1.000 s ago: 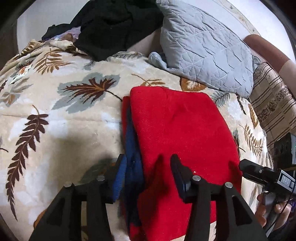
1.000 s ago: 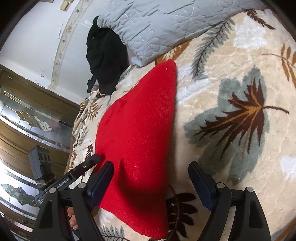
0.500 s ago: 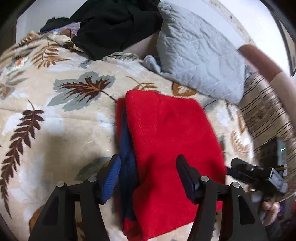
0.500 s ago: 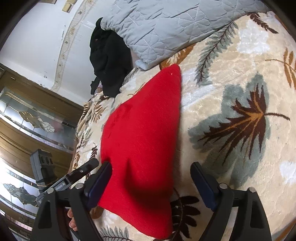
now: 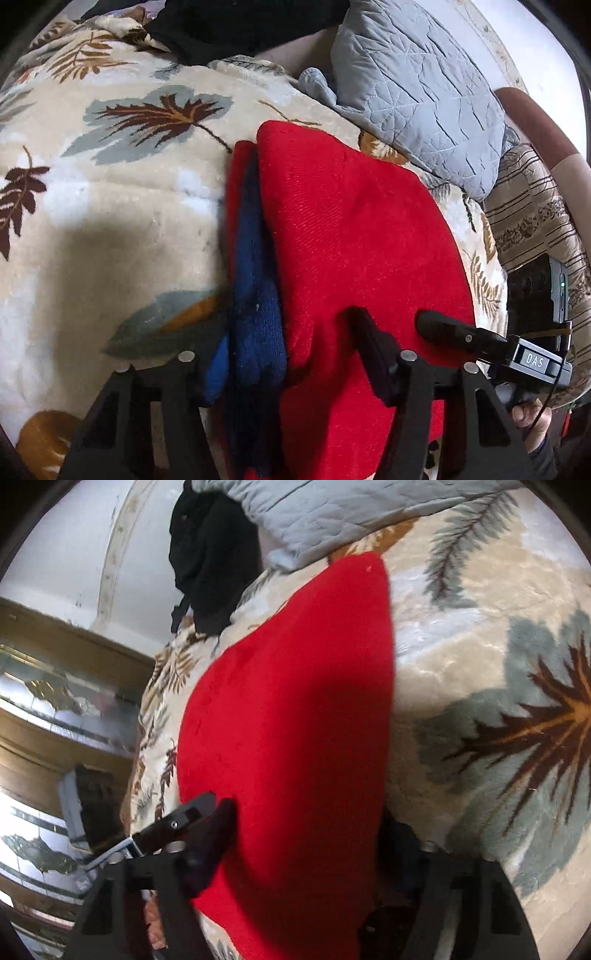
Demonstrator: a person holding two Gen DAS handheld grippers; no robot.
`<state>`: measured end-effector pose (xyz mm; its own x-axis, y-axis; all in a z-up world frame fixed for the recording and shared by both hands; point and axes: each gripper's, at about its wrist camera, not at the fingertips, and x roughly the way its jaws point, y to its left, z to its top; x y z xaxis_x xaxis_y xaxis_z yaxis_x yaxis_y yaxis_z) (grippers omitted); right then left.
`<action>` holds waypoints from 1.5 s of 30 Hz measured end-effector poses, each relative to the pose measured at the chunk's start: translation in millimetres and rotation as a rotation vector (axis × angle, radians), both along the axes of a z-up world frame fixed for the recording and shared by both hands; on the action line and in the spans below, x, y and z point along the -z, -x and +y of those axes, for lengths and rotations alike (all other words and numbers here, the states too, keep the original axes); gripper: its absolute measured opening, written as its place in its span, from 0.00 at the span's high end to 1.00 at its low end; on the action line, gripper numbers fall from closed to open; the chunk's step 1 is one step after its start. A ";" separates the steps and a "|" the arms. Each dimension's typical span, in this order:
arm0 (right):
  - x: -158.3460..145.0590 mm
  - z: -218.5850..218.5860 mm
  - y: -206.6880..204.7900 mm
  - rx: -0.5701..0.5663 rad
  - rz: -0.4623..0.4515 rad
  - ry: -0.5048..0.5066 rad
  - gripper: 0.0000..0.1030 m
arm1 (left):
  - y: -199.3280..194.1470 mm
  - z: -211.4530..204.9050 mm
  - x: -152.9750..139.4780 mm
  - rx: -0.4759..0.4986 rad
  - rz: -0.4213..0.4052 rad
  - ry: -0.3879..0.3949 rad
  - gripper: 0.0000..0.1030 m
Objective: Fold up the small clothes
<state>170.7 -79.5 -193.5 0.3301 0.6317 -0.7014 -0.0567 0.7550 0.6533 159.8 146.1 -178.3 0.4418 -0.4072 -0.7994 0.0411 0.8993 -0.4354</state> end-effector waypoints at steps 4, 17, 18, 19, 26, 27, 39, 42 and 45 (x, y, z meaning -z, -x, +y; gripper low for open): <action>-0.8 1.3 -2.1 -0.006 0.011 0.007 0.33 | 0.7 -2.3 1.2 0.001 -0.007 -0.011 0.40; 4.0 0.0 -5.1 -0.018 0.033 0.001 0.36 | 2.1 -0.3 2.2 0.011 -0.018 -0.027 0.42; 3.8 0.8 -5.5 -0.020 0.032 0.006 0.38 | 2.2 -1.7 1.9 0.015 -0.021 -0.029 0.47; 3.6 1.2 -5.7 -0.020 0.032 0.010 0.42 | 2.4 -2.6 1.1 0.019 -0.023 -0.031 0.50; -31.9 15.3 0.6 -0.079 -0.055 0.133 0.56 | 15.0 -10.6 -30.0 0.024 -0.092 -0.057 0.71; -39.6 14.2 2.7 -0.083 -0.072 0.136 0.56 | 17.9 -13.9 -39.6 0.030 -0.115 -0.047 0.71; -44.1 -105.2 4.6 0.112 0.011 0.143 0.34 | -22.4 -107.5 -10.6 0.090 0.036 -0.158 0.52; -23.8 -131.4 27.4 0.182 0.022 0.115 0.34 | 0.1 -91.0 -18.4 0.043 -0.035 -0.107 0.49; -55.0 -134.5 53.5 0.240 -0.111 0.188 0.34 | 21.4 -83.6 -34.7 0.024 -0.096 -0.158 0.49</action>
<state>117.2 -214.1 -138.6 0.5352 0.3895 -0.7496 0.0742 0.8623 0.5010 138.4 62.5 -143.6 0.5108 -0.2911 -0.8089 0.0980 0.9545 -0.2816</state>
